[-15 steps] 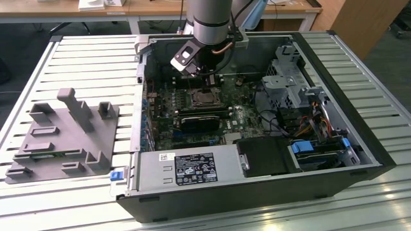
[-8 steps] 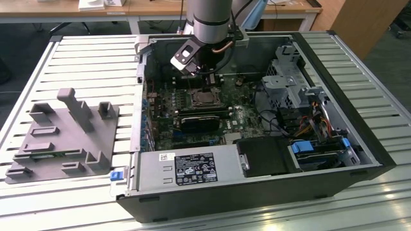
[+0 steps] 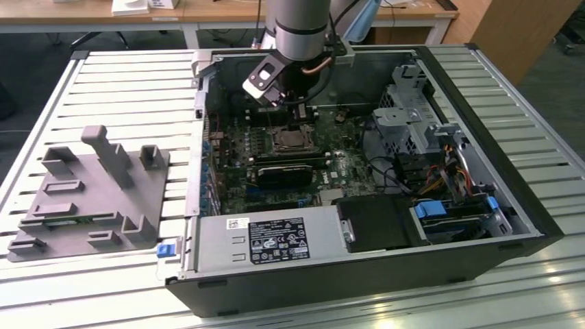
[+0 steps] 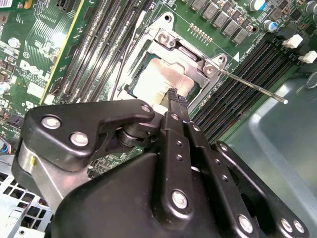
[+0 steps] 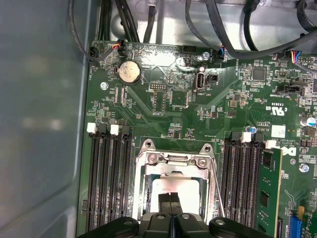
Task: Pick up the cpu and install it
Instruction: 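Install the first cpu locking lever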
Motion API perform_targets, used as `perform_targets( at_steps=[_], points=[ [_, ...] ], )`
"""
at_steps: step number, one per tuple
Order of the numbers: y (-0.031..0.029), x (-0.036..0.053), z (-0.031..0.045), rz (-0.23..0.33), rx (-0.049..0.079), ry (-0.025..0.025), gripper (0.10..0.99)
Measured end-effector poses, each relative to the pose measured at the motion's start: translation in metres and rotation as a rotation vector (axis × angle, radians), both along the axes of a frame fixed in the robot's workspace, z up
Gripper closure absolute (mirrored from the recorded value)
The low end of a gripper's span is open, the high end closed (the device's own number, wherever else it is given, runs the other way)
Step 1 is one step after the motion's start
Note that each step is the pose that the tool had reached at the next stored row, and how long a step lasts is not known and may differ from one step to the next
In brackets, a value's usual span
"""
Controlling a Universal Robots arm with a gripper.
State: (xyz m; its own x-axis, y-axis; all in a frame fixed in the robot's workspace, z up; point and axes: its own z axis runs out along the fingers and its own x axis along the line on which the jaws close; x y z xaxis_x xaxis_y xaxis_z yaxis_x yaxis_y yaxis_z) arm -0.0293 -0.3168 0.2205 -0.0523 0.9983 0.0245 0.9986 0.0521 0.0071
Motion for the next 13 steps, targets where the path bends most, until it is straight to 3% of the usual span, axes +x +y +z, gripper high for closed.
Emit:
perform_targets(
  at_steps=[13],
  points=[
    [0.0, 0.0, 0.005, 0.0, 0.0, 0.0, 0.98]
  ],
)
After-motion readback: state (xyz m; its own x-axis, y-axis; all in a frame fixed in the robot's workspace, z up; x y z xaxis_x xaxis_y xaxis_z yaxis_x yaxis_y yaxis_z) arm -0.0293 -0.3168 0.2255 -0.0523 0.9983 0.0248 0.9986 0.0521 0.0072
